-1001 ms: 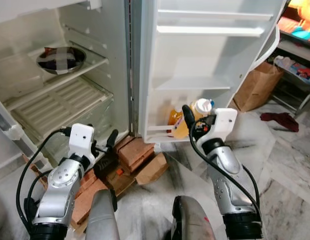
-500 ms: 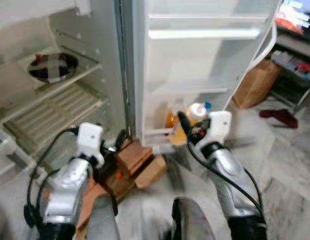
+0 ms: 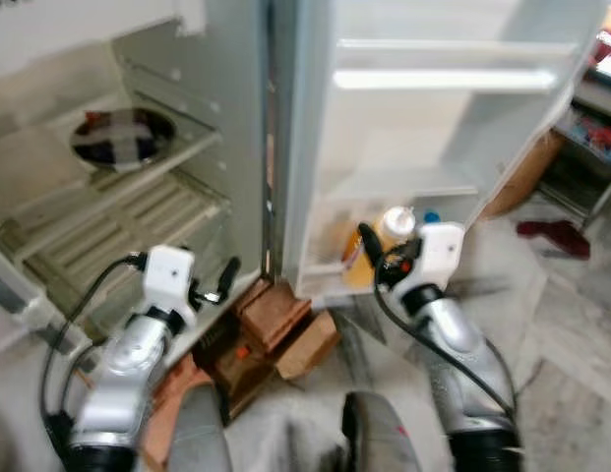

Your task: Restocking fridge

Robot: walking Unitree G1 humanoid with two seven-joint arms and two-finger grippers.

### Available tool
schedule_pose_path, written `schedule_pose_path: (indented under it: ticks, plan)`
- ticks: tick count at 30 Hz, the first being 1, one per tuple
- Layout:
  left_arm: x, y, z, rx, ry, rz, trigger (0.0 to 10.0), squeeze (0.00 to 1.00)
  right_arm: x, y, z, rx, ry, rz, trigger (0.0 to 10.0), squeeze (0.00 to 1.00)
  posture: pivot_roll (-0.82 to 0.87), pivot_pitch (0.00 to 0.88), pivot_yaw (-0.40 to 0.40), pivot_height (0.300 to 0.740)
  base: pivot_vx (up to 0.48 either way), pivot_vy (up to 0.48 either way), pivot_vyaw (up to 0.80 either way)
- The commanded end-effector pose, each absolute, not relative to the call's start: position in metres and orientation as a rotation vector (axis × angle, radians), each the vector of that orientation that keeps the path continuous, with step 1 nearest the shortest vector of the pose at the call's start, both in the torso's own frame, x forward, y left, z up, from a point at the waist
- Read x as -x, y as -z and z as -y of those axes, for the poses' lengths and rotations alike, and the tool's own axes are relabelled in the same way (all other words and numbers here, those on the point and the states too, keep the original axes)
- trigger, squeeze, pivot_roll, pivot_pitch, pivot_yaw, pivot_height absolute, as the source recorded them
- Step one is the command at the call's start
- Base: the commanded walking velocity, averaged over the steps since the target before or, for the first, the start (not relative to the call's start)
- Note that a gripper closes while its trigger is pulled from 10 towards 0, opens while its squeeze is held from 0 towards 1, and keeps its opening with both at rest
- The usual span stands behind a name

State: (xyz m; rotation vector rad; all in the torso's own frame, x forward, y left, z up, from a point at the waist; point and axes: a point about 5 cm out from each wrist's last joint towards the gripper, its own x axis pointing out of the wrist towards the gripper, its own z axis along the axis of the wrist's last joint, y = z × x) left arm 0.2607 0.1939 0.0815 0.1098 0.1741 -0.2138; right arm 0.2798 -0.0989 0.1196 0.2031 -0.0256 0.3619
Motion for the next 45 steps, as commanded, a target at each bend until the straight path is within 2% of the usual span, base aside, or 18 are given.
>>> schedule_pose_path:
  ticks: [1,18,40,45]
  plan:
    - [-0.264,-0.085,-0.181,-0.104,0.249,-0.149,10.0,0.0,-0.281,-0.122,0.116,-0.176,-0.311,0.044,10.0,0.0,0.01,0.064,-0.071,0.61,0.36,0.24,0.0]
    - [-0.264,-0.089,-0.172,-0.08,0.284,-0.121,10.0,0.0,-0.285,-0.125,0.122,-0.166,-0.271,0.062,10.0,0.0,0.01,0.058,-0.074,0.61,0.037,0.0,0.0]
    - [-0.261,-0.086,-0.171,-0.085,0.284,-0.127,10.0,0.0,-0.285,-0.123,0.119,-0.156,-0.268,0.055,10.0,0.0,0.01,0.065,-0.077,0.61,0.406,0.0,0.0]
    - [-0.259,-0.087,-0.179,-0.044,0.242,-0.137,10.0,0.0,-0.285,-0.123,0.119,-0.157,-0.266,0.053,10.0,0.0,0.01,0.07,-0.079,0.61,0.0,0.0,0.0]
